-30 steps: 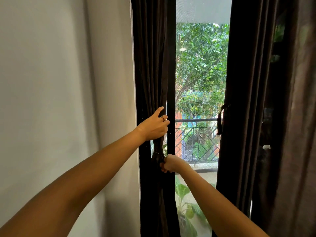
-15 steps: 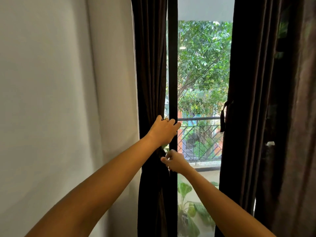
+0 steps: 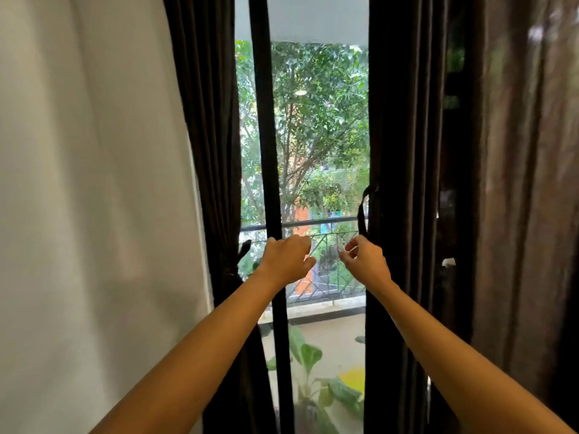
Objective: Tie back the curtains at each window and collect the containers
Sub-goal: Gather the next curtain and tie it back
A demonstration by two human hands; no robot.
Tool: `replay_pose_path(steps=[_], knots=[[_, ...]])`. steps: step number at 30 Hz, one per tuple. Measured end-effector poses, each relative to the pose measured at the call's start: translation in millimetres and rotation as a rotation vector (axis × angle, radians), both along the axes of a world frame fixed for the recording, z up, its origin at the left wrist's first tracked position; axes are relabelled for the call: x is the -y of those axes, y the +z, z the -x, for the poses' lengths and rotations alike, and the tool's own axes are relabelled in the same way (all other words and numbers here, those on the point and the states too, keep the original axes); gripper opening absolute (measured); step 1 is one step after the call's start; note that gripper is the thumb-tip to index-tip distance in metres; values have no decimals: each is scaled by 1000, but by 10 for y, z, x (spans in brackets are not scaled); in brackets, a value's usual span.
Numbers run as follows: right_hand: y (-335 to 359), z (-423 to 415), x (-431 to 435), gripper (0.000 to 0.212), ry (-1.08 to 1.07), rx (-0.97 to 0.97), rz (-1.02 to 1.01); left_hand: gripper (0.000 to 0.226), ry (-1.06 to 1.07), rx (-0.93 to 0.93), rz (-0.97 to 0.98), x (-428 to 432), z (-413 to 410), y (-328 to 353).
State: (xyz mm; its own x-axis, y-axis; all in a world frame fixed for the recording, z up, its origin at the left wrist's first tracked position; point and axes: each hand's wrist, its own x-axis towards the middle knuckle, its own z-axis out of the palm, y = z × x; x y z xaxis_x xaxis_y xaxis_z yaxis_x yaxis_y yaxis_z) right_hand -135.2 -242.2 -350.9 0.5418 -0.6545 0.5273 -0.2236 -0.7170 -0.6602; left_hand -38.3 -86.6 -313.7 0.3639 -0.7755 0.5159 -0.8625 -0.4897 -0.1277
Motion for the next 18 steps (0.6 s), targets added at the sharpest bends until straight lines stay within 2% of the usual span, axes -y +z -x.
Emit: replay_pose_path(steps=[6, 11, 15, 18], knots=[[311, 364, 668, 11, -4, 172, 215, 31, -62, -9, 178, 801, 194, 79], [436, 679, 1211, 8, -9, 298, 408, 35, -157, -174, 460, 1466, 479, 179], [439, 919, 1611, 7, -4, 402, 403, 47, -243, -373, 616, 1867, 740, 215], [475, 1028, 1867, 12, 36, 444, 354, 50, -227, -494, 725, 2073, 909, 211]])
